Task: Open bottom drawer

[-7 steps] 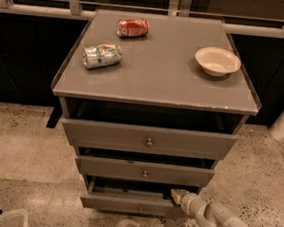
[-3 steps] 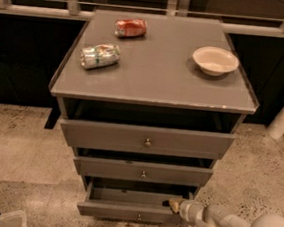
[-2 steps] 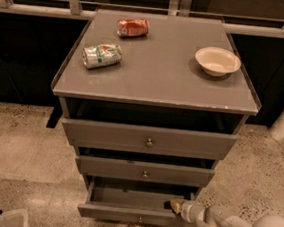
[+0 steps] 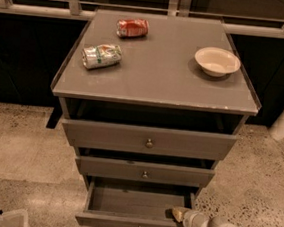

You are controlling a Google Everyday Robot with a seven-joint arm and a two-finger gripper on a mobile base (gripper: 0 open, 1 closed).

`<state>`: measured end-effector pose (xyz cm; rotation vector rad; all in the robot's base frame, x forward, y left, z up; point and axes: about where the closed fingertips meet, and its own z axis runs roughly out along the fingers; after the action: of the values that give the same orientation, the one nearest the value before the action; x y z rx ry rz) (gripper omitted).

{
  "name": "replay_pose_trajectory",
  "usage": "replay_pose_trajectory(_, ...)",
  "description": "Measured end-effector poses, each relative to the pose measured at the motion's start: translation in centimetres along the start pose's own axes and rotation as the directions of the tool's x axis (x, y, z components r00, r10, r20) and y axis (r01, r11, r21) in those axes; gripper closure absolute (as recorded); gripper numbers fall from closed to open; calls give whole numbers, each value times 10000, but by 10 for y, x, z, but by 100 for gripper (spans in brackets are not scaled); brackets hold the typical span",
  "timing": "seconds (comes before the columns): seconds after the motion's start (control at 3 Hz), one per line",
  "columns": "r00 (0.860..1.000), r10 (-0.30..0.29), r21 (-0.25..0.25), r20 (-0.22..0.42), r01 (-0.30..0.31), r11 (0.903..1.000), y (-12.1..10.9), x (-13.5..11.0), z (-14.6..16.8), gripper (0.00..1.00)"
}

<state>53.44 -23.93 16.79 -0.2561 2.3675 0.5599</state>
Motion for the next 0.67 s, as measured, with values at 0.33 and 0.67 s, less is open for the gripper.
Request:
replay_pose_trajectory(0.33,9980,618,163,109,-620,9979,4,27,-24,100)
replay_pose_trajectory(0.67,9973,722,185,129,-724,9972,4,29,-27,100)
